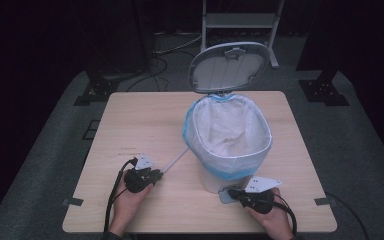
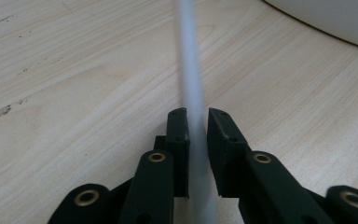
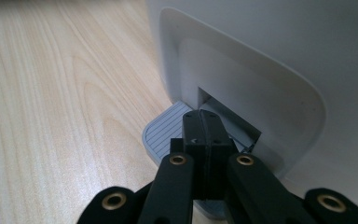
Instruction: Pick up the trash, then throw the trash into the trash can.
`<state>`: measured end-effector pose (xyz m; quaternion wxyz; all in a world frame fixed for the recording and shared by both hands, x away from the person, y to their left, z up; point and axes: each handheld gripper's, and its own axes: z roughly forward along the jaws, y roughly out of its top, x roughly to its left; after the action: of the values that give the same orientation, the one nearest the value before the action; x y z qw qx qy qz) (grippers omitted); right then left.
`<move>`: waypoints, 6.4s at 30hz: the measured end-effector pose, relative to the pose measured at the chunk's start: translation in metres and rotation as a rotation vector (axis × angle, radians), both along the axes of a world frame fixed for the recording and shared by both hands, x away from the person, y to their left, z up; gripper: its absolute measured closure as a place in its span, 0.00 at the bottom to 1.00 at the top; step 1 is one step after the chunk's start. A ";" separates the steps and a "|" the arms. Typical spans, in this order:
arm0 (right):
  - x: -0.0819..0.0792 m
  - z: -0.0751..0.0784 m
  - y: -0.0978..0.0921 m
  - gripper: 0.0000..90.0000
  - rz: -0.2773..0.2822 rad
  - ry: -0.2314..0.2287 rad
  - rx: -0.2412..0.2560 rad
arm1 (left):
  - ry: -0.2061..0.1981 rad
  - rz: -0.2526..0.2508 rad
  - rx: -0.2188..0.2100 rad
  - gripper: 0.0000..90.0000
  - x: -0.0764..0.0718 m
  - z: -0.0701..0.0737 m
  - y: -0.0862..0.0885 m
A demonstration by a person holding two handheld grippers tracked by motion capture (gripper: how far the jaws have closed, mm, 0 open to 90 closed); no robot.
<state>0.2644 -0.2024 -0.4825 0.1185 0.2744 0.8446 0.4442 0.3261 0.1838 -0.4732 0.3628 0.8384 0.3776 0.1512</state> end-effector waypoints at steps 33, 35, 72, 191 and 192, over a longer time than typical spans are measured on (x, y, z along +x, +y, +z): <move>0.000 0.000 0.000 1.00 0.000 0.000 0.001 | -0.009 0.002 -0.068 0.90 -0.003 0.012 0.013; 0.000 0.000 0.000 1.00 0.000 0.002 0.001 | -0.019 0.005 -0.074 0.90 -0.003 0.016 0.016; 0.000 0.000 0.000 1.00 -0.001 0.000 0.001 | -0.069 -0.005 -0.178 0.90 -0.016 0.047 0.049; 0.000 0.000 0.000 1.00 0.000 0.002 0.002 | -0.270 -0.428 -0.404 0.90 0.005 0.225 -0.041; 0.000 0.000 0.000 1.00 0.000 0.002 0.002 | -0.269 -0.428 -0.408 0.90 0.006 0.224 -0.042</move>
<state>0.2646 -0.2024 -0.4827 0.1172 0.2750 0.8443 0.4448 0.3319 0.1414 -0.2487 0.5935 0.7813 0.1639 0.1023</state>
